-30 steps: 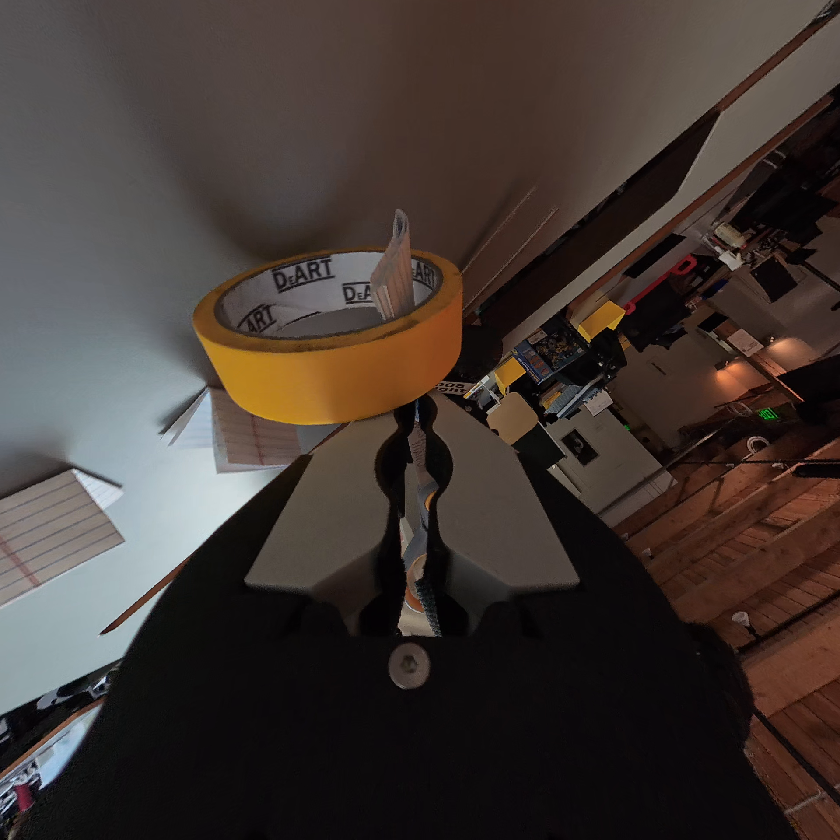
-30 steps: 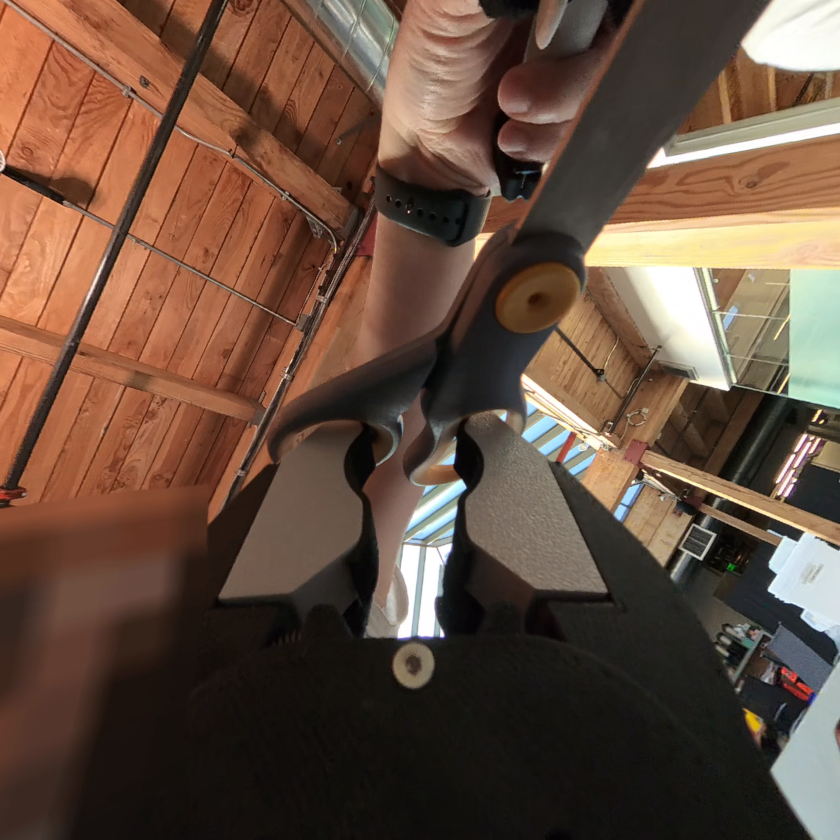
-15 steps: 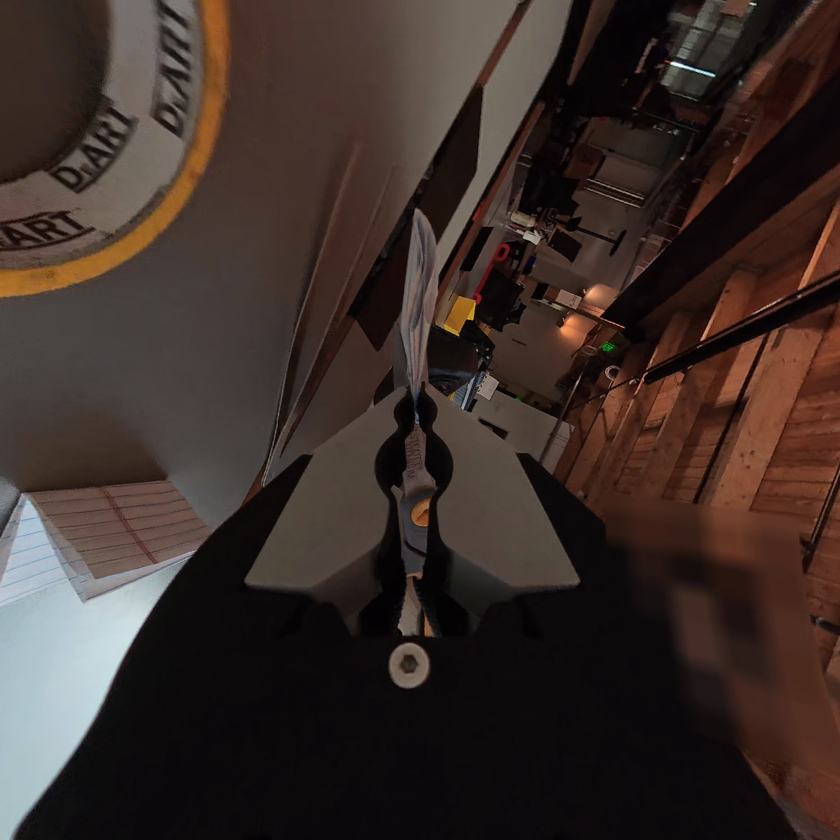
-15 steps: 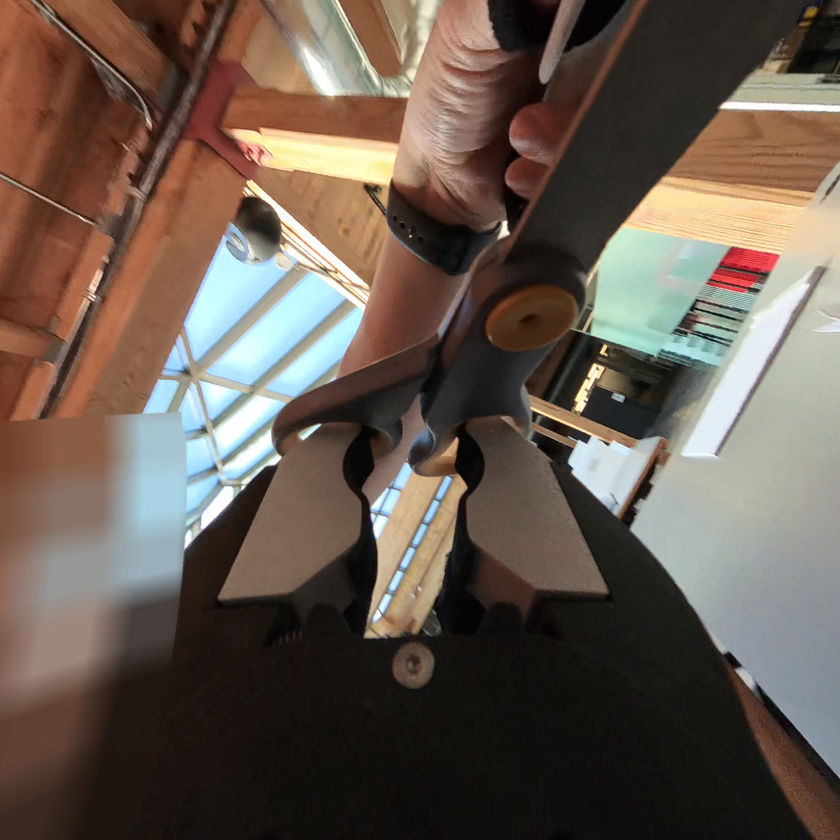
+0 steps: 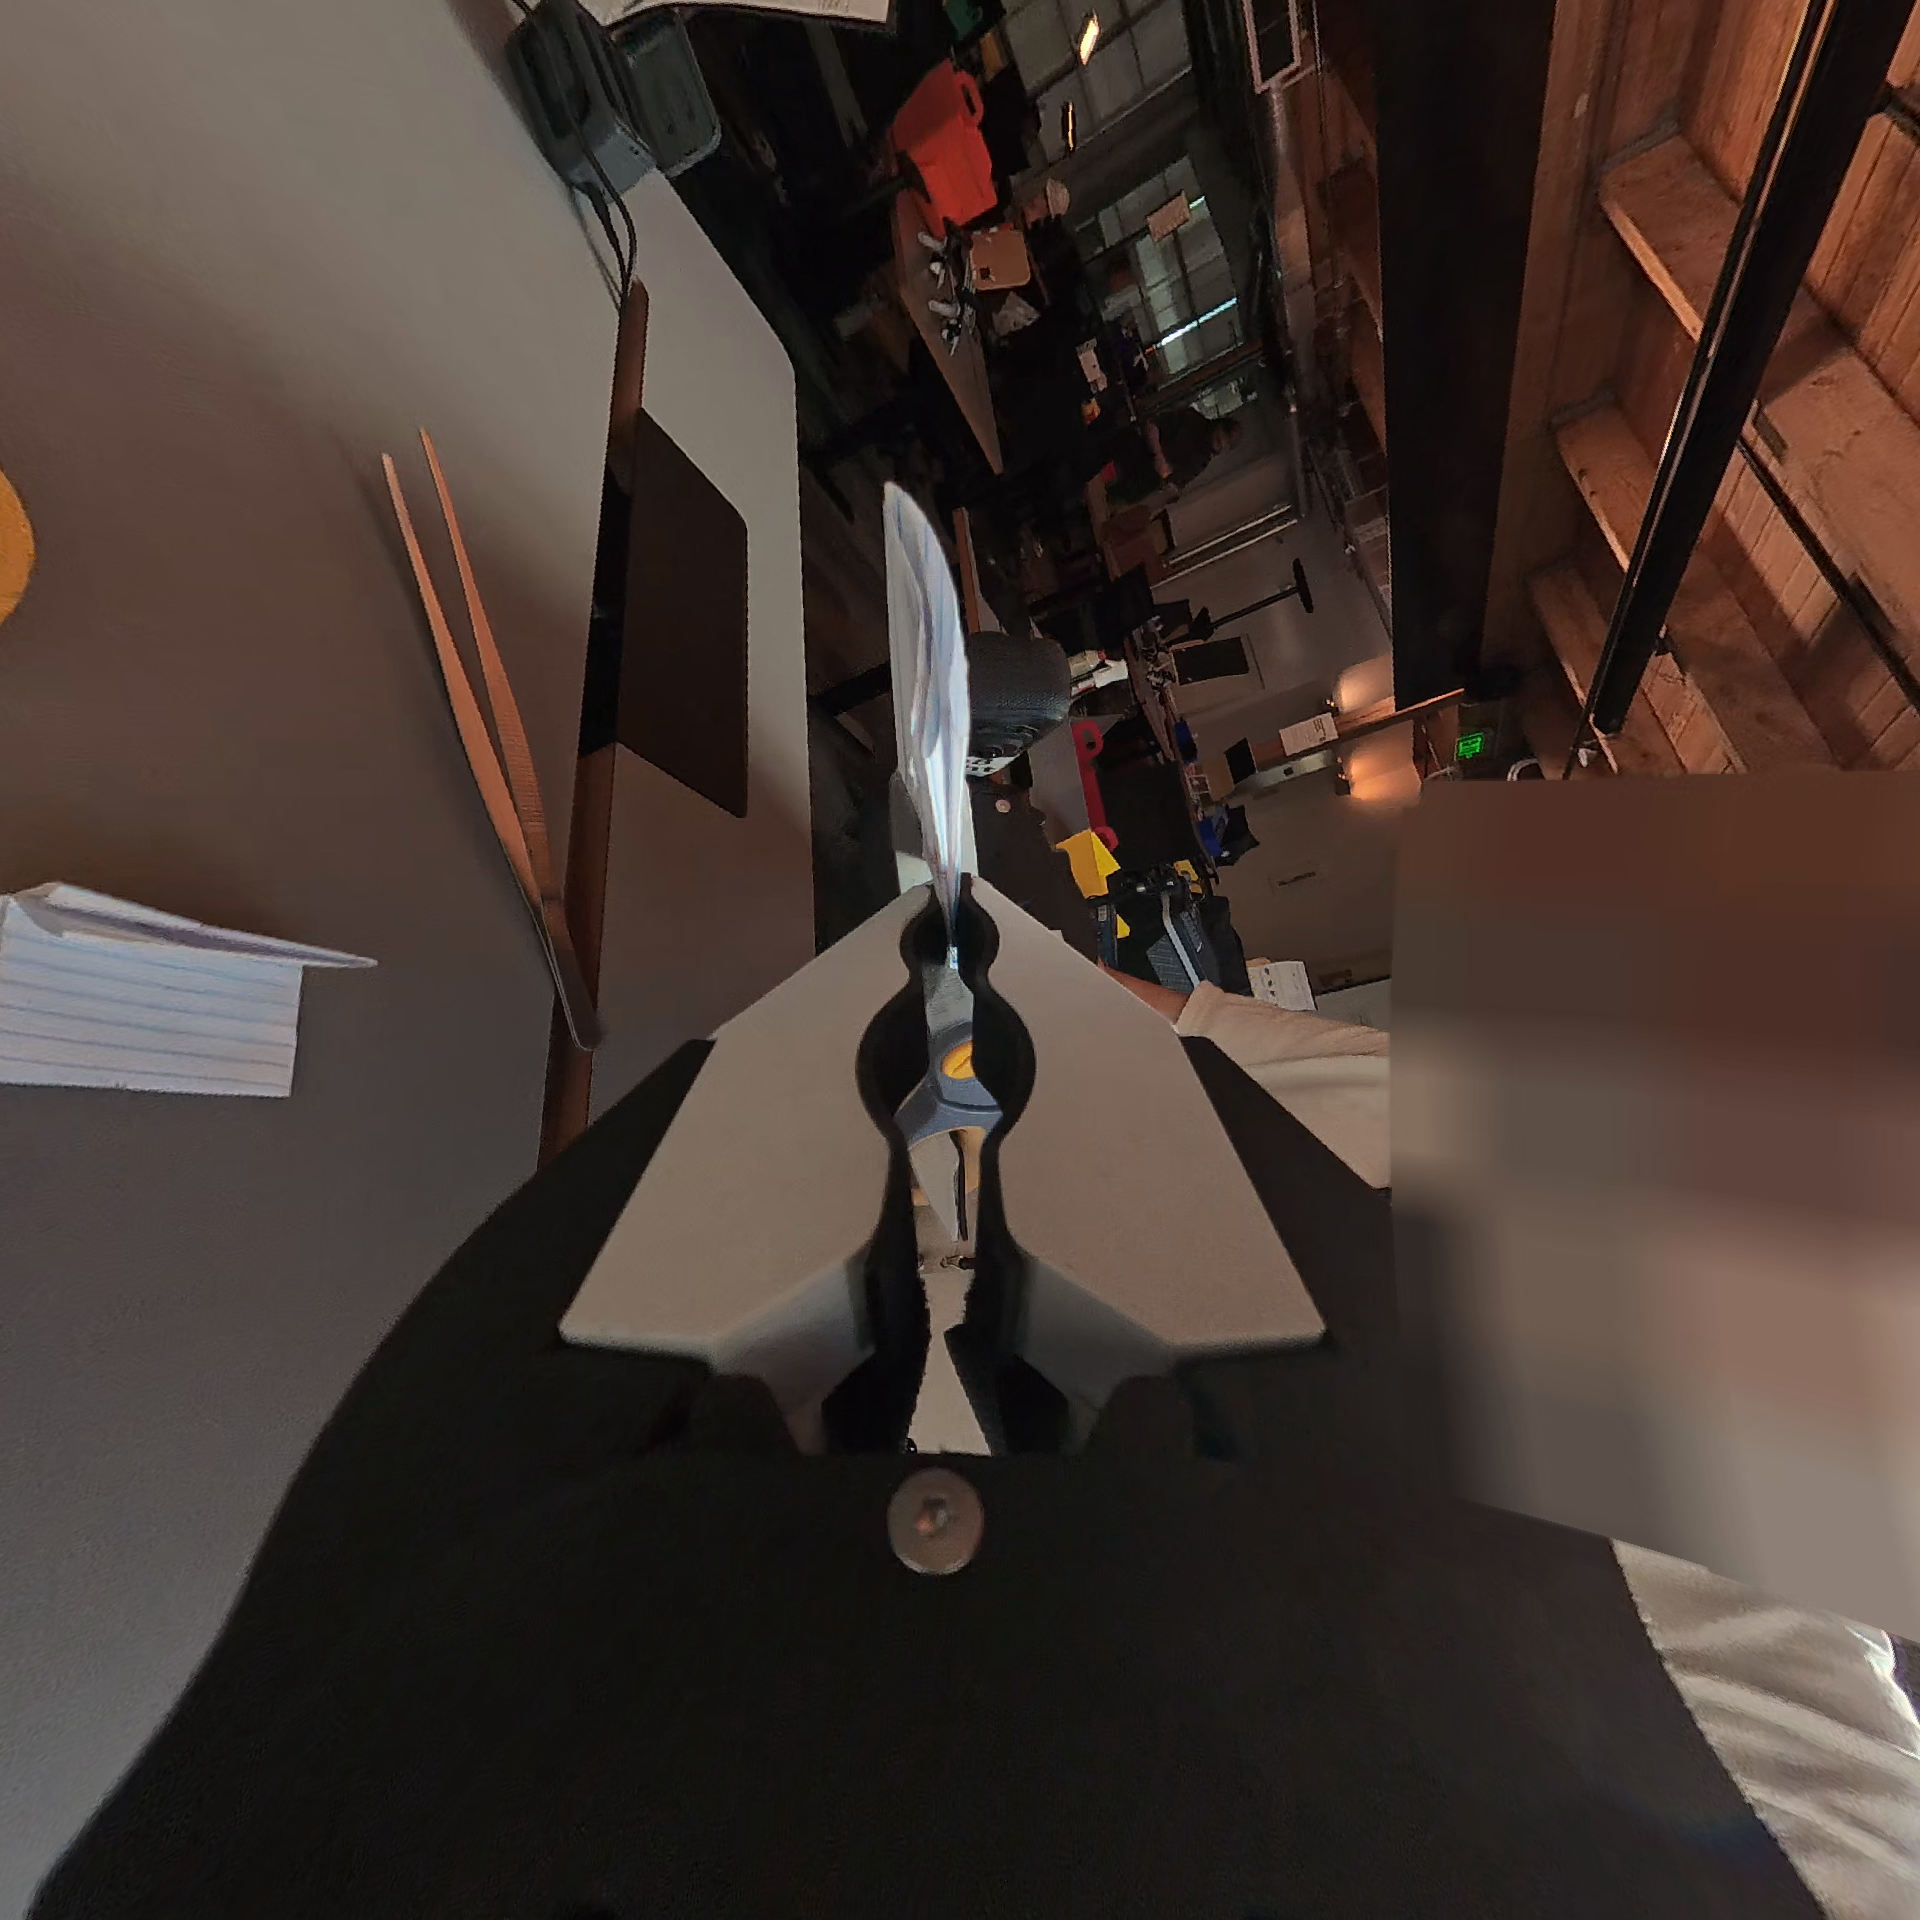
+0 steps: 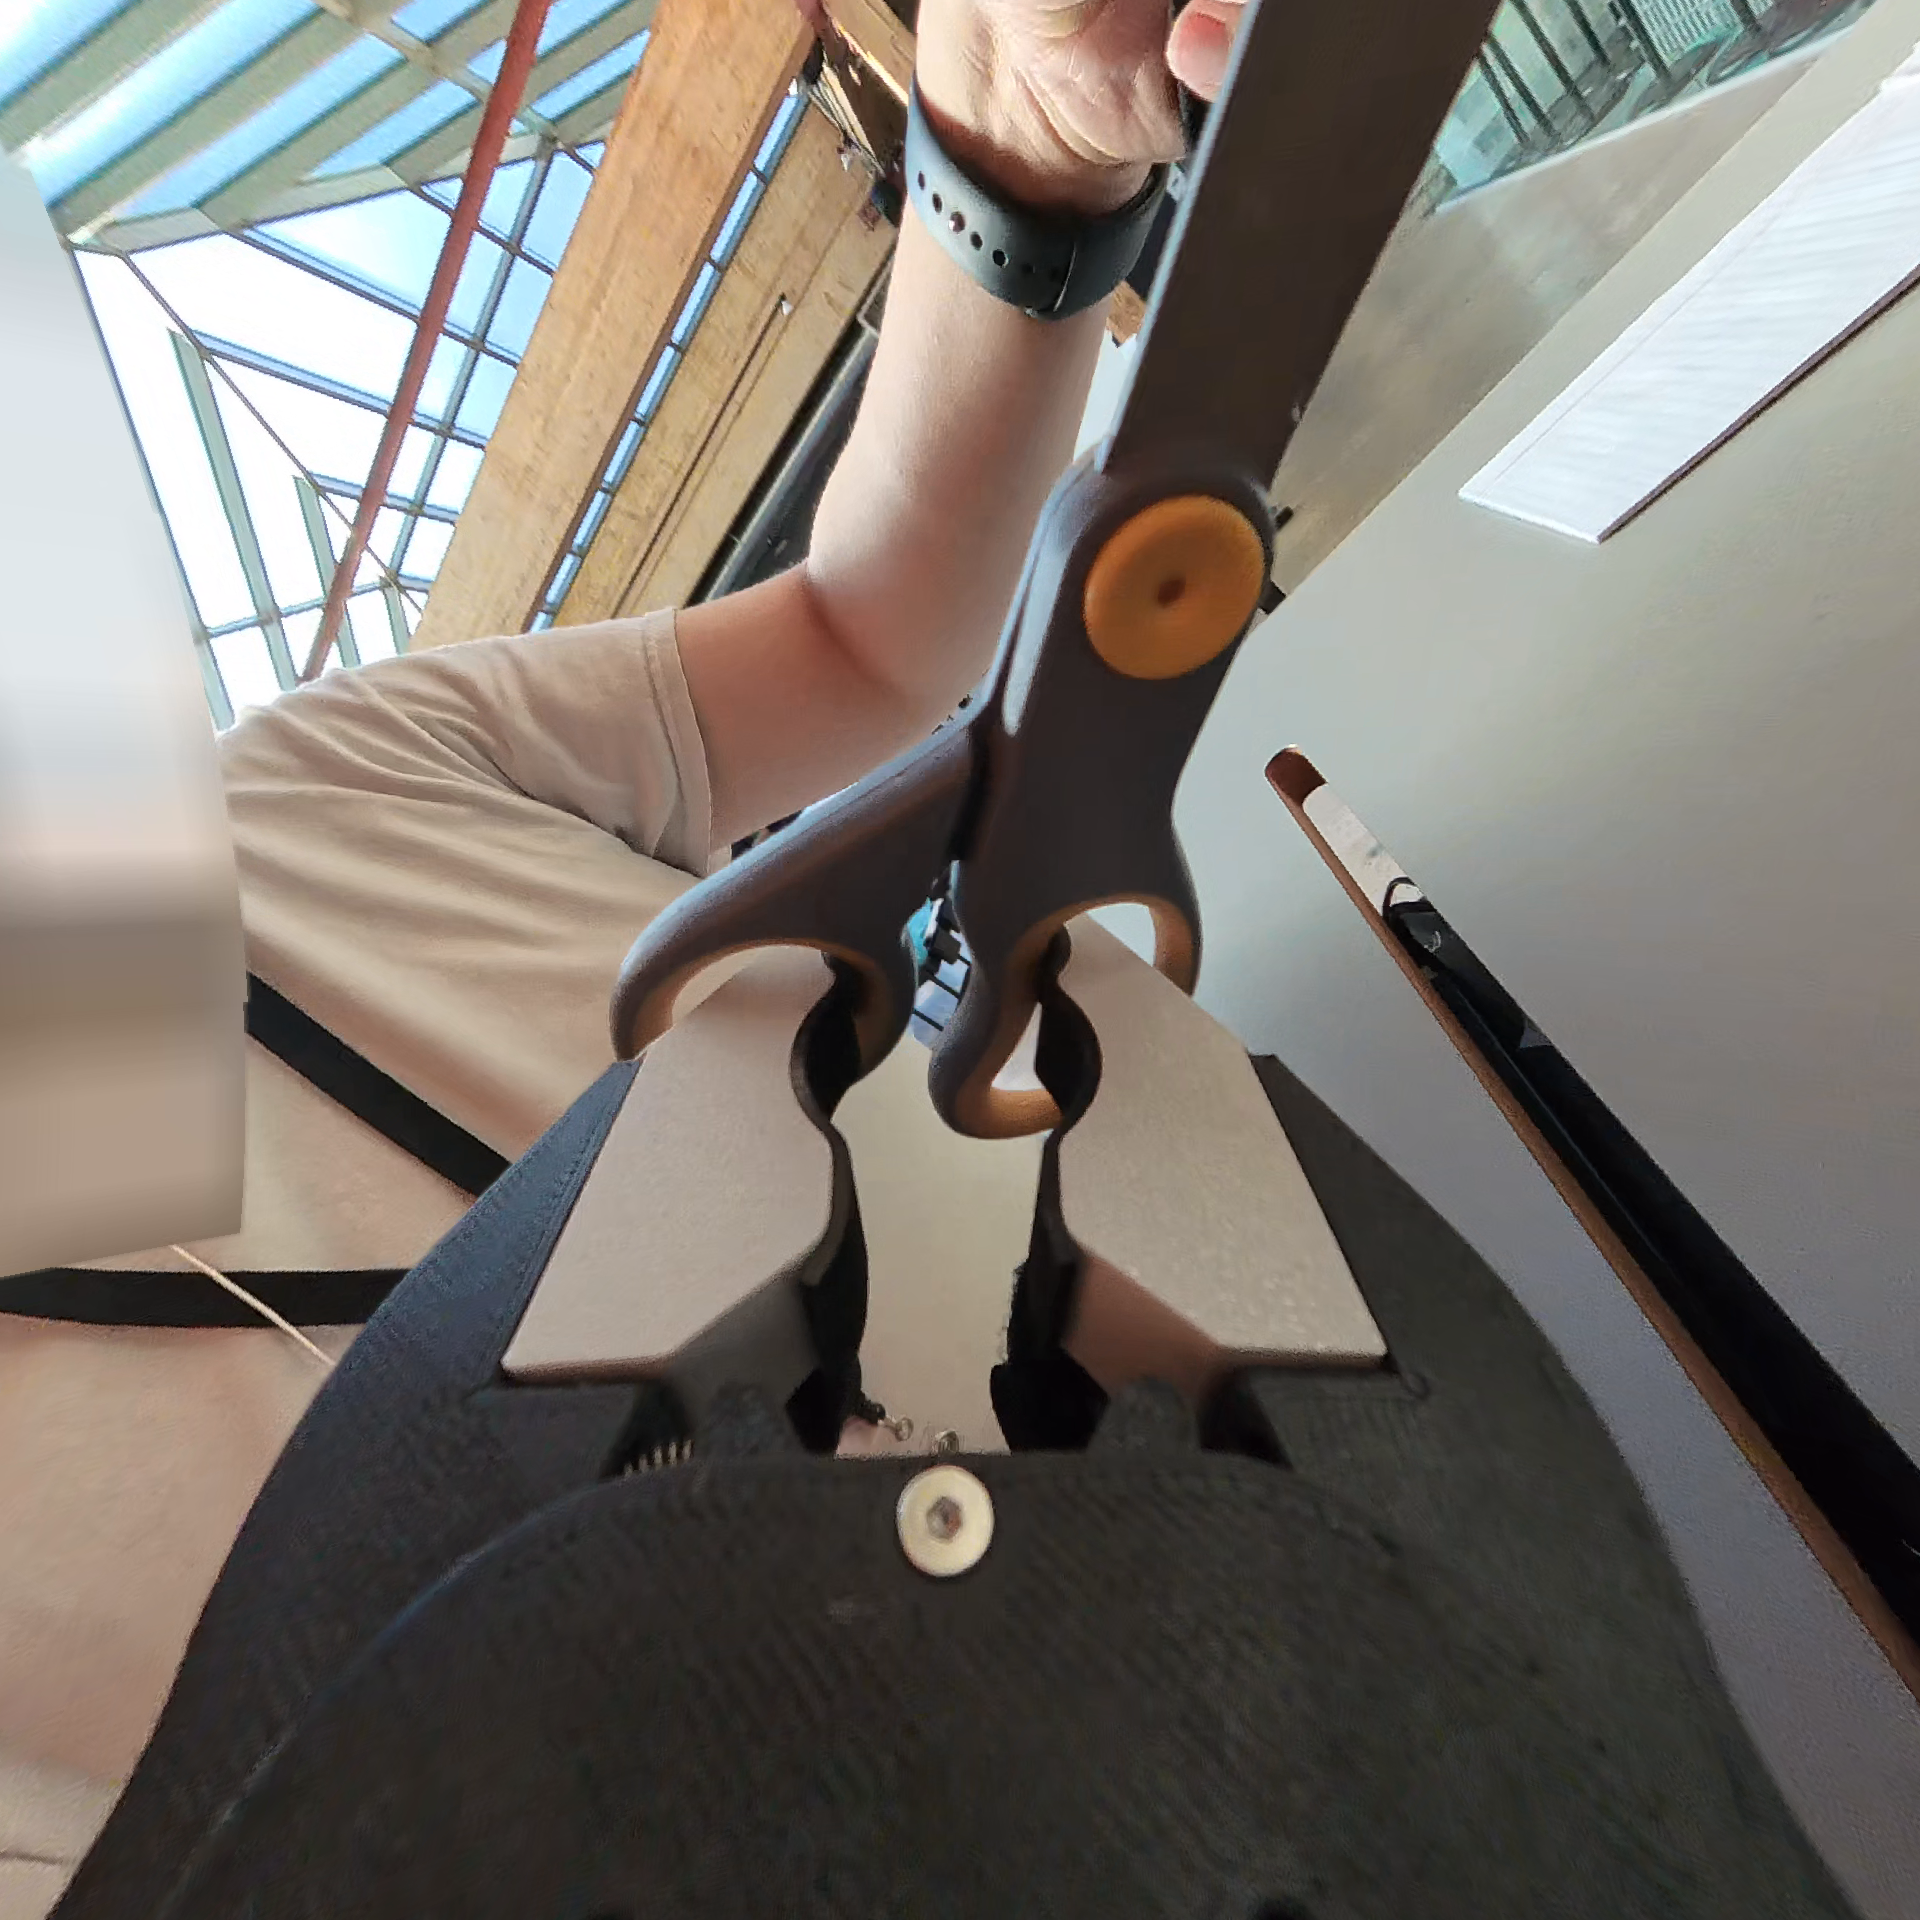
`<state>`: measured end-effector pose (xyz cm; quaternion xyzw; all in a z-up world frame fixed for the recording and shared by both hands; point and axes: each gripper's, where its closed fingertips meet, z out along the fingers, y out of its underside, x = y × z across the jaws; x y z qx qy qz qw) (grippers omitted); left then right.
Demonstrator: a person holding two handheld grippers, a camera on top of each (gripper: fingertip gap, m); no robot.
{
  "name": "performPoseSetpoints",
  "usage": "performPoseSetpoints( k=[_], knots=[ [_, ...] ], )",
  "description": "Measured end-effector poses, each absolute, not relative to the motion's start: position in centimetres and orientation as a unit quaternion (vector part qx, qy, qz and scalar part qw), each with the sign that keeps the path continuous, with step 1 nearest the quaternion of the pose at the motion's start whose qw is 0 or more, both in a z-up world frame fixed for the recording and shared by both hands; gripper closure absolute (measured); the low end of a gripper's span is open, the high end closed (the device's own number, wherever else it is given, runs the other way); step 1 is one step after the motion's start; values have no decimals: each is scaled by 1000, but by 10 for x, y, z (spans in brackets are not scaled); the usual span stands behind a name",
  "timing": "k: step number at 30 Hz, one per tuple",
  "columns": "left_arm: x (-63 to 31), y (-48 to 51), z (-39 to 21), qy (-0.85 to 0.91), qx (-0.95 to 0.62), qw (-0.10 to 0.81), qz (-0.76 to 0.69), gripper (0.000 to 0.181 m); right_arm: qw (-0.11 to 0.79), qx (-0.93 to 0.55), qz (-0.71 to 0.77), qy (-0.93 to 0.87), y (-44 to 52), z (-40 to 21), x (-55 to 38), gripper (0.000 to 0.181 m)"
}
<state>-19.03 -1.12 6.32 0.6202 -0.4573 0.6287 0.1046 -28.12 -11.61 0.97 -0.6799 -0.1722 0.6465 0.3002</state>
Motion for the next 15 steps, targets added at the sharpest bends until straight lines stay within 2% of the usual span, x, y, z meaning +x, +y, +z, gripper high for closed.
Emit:
performPoseSetpoints(
  k=[6,15],
  knots=[
    [-240,-14,79,-460,609,59,643,181,309,-731,560,-238,-118,-1,-307,153],
    [-281,-5,87,-492,633,-51,596,181,342,-733,536,-240,-111,8,-310,153]
  ],
)
